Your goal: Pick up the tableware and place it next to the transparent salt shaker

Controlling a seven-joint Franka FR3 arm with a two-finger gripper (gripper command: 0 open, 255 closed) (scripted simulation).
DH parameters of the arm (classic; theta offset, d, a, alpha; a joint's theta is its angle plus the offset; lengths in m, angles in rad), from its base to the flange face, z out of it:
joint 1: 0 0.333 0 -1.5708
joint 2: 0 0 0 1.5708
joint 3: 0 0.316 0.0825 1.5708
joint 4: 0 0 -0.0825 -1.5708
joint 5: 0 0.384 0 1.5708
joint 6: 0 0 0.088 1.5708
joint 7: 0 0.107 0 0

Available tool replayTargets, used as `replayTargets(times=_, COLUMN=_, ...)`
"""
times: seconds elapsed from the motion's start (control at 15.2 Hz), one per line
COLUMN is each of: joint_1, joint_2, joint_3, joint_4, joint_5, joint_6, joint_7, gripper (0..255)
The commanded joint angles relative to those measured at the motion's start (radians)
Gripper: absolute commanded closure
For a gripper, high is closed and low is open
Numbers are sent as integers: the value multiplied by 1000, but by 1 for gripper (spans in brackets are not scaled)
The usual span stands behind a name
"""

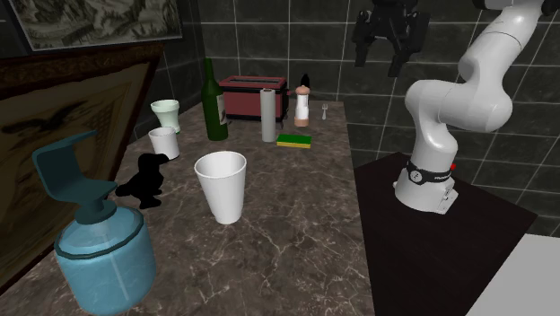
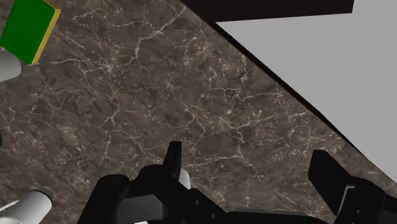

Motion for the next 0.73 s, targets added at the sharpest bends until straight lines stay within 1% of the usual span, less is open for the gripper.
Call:
replayTargets(times=0.0, joint_1=0, joint_2=0, joint_3=0, joint_4=0, joint_5=0, joint_6=0, joint_7=0, gripper=0)
replayTargets(times=0.33, joint_1=-6, joint_2=162, joint_3=-20, joint_4=17, joint_5=-28, joint_6=141, joint_7=-26, gripper=0)
replayTargets(times=0.66, joint_1=-11, joint_2=340, joint_3=-38, joint_4=68, joint_5=-51, joint_6=263, joint_7=-48, gripper=0)
